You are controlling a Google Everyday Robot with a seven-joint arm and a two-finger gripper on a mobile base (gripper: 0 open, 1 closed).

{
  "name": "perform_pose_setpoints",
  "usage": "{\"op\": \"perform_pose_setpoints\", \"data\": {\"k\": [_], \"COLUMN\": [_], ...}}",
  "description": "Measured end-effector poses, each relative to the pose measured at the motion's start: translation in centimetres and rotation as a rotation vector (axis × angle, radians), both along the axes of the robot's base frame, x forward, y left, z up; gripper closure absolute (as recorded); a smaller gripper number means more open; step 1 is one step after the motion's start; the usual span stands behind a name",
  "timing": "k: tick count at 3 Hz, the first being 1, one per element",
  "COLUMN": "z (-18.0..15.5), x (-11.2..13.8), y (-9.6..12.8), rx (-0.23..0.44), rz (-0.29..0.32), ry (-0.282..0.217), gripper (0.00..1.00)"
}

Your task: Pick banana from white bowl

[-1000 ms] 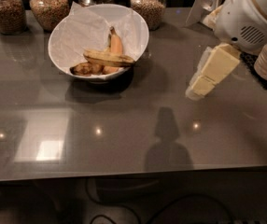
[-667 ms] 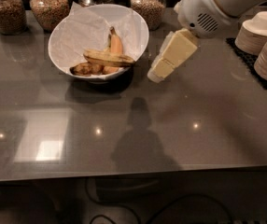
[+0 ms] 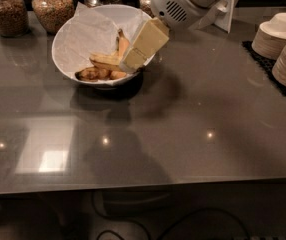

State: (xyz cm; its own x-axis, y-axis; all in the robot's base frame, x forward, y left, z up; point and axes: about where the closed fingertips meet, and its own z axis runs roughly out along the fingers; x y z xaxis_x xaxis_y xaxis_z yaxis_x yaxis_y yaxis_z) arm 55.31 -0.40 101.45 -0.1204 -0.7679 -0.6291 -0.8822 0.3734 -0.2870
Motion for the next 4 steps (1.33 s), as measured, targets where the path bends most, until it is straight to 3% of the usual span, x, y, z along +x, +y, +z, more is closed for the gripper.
{"op": "perform_pose_setpoints", "data": {"k": [2, 4], "z": [-2.4, -6.1], "x": [2.6, 4.4], "y": [4.5, 7.4], "rx": [0.023, 0.037], "rz": [0.055, 0.056], "ry": [-0.001, 0.054], "gripper": [0.00, 0.34]}}
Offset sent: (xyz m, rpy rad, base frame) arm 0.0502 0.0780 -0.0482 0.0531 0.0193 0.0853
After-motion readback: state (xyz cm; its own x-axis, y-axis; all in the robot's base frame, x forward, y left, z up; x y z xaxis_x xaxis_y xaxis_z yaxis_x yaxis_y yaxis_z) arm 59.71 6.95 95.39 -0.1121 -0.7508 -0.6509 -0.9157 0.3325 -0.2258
